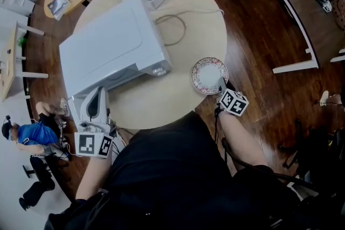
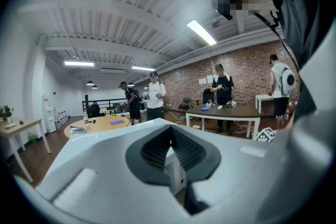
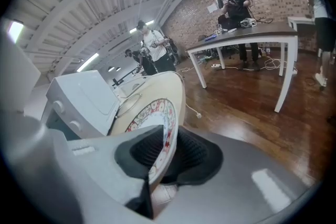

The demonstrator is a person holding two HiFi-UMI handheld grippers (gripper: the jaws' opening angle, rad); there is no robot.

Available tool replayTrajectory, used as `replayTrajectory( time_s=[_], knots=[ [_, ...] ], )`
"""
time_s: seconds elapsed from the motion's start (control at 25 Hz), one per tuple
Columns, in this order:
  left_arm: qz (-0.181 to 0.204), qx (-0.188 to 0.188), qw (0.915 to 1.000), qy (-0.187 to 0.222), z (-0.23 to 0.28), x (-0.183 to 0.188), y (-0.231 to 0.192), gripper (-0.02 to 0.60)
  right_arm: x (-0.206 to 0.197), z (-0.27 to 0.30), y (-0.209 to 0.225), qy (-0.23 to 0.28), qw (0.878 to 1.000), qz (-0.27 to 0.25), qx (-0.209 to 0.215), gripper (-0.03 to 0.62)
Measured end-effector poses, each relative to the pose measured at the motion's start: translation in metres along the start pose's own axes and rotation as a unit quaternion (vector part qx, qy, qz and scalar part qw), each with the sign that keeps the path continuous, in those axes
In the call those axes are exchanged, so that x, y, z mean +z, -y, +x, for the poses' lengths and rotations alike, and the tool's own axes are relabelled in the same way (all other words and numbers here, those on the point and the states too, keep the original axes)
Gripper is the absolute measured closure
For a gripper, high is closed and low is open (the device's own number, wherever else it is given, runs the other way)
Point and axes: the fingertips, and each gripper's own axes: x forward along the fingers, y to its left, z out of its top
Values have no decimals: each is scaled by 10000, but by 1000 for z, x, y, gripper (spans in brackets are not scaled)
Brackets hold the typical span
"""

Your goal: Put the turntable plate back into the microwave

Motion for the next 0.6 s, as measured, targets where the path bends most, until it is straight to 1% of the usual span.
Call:
replayTrajectory(
  time_s=[0.16,0.32,0.4,0.52,0.6],
  knots=[
    [-116,-95,9999,36,0,-1,4,578,11,-9,-16,294,9986,344,281,542],
    [-153,-168,9997,20,-6,-6,4,577,16,-13,-22,443,9974,509,267,562],
    [-213,-115,9997,-18,-12,-8,-2,577,12,-9,-23,436,9970,586,245,563],
    [-244,29,9997,-70,-22,-4,-17,577,9,2,-38,446,9959,696,370,565],
    [-280,47,9996,-62,-24,-4,-20,578,12,-2,-42,477,9949,797,400,569]
  ],
)
